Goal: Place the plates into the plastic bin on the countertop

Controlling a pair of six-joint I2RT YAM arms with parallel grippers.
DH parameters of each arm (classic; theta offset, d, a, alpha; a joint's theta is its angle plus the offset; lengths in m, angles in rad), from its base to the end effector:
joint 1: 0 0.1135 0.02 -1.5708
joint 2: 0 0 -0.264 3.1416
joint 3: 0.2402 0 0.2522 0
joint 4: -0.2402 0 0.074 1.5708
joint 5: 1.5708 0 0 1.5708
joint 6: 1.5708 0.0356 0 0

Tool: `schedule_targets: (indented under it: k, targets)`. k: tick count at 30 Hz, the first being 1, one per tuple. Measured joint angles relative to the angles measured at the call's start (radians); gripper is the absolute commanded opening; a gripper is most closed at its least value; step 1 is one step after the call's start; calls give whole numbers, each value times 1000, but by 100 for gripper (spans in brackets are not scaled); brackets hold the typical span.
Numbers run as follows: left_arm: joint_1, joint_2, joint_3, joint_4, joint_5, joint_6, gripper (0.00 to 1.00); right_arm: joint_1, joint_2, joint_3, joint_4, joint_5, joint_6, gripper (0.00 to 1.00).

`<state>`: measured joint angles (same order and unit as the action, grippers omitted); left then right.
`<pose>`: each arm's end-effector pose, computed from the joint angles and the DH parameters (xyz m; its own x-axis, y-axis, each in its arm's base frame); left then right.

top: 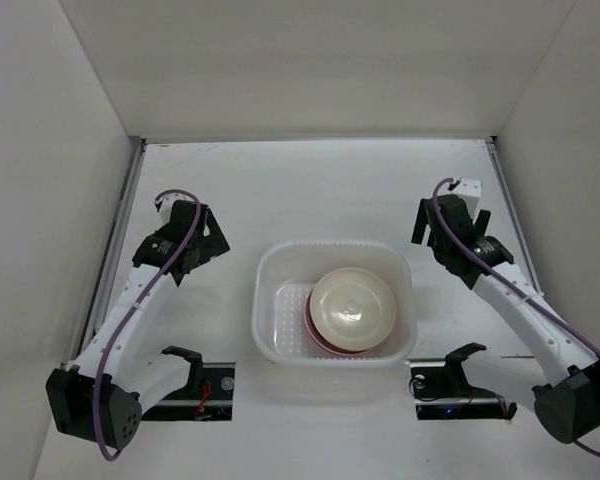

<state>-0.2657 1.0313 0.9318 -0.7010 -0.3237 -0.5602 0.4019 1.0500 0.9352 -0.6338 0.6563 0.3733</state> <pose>0.2048 -0.0440 0.2980 -0.6054 -0.3573 -0.7112 -0.3381 0.9244 -0.1766 0.2052 0.0636 0.3045 -0.5462 0.0818 -0.8336 0.3230 0.9388 -0.1195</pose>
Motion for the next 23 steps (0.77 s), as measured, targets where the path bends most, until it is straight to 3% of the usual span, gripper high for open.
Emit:
schedule_targets:
  k: [23]
  targets:
    - [19,14,7,-18,-56,-18,100,-47,-77,-49,96,-29,-5,100]
